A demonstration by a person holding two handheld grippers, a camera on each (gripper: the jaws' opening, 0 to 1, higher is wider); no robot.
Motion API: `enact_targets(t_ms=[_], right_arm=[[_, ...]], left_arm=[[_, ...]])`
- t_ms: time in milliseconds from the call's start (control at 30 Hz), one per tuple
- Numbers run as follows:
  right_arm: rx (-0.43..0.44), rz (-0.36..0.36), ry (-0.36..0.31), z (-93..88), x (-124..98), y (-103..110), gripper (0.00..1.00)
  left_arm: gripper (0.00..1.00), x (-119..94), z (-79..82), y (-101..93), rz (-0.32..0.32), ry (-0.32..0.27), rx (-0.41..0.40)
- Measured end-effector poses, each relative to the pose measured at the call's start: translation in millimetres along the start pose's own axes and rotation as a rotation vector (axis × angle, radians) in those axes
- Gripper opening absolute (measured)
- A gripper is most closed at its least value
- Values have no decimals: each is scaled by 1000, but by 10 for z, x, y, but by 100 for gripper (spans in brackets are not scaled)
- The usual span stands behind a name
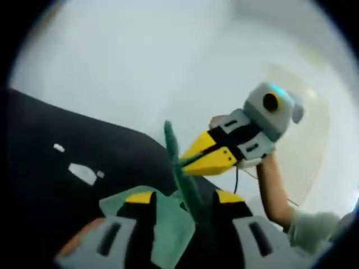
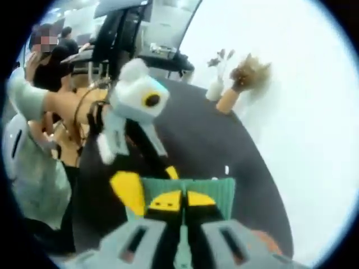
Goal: Pick up the broom and sweep the trash on the tabletop into the dustpan.
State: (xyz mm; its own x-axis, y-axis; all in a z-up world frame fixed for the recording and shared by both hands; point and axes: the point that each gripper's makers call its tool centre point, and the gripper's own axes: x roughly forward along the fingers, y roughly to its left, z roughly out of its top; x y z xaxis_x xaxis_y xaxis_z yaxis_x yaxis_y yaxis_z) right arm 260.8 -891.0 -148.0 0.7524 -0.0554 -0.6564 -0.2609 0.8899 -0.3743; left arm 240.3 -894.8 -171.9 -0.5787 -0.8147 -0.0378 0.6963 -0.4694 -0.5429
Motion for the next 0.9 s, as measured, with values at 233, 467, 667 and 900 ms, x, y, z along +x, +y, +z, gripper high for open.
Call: enact_targets(t_ms=[233,467,667,900], right_arm=[[1,6,16,-68,54,6,1],[5,9,10,-70,89,-2,1],[-7,-15,-65,33,53,-60,5],[72,-22,-228,269,-229,-128,10]], left_arm=[[9,10,-55,107,40,8,38],[3,6,-56,104,33,-5,54],[2,-27,26,97,20,-58,19],[2,-56,82,104,23,-79,10]])
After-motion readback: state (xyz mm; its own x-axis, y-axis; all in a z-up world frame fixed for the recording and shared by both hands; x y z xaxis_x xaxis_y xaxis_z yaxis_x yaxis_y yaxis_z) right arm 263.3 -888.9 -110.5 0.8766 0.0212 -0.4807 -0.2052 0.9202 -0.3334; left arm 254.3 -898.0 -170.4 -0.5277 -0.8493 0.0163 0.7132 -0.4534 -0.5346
